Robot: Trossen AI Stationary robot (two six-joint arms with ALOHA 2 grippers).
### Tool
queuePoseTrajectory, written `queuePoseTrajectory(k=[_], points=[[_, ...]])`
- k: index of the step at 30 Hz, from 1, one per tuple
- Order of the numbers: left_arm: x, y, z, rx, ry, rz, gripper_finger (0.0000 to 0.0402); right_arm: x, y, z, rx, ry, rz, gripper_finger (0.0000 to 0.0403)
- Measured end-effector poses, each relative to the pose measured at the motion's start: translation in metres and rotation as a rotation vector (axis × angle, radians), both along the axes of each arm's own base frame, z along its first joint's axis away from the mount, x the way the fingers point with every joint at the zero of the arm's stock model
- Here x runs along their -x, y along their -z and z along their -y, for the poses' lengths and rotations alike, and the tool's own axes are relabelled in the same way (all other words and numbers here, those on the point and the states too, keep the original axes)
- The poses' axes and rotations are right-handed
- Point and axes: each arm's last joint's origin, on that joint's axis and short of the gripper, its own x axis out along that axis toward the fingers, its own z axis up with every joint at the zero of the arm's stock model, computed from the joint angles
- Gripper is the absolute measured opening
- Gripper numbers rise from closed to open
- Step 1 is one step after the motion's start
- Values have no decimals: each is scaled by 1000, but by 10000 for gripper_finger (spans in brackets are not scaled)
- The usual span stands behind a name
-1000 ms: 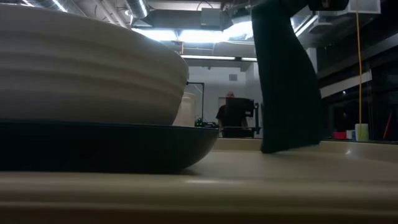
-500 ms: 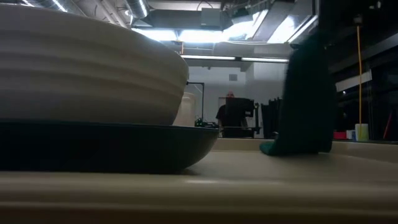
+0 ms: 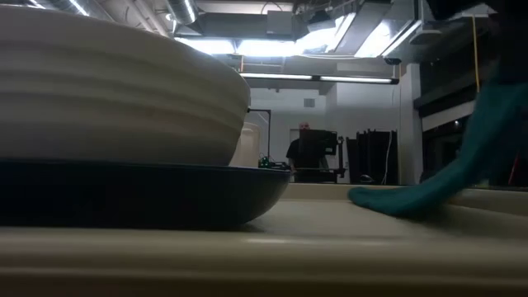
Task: Set up tray
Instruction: Put the dark green napkin on the light brown serving tray to the right of the black plate
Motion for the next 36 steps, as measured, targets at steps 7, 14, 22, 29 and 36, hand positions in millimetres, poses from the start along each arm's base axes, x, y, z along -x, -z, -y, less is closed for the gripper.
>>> queuePoseTrajectory(k=[7, 14, 22, 29, 36], points=[[0, -1, 0, 4, -1, 9, 187, 12, 24, -10, -81, 16, 16, 7], [0, -1, 0, -5, -11, 11, 187, 23, 38, -19, -125, -14, 22, 7], [0, -1, 0, -11, -23, 14, 187, 26, 41, -24, -133, -40, 19, 7], [0, -1, 0, -13, -27, 16, 187, 22, 54, -35, -165, -71, 3, 7], [0, -1, 0, -11, -28, 18, 187, 15, 69, -43, -203, -86, -1, 7]])
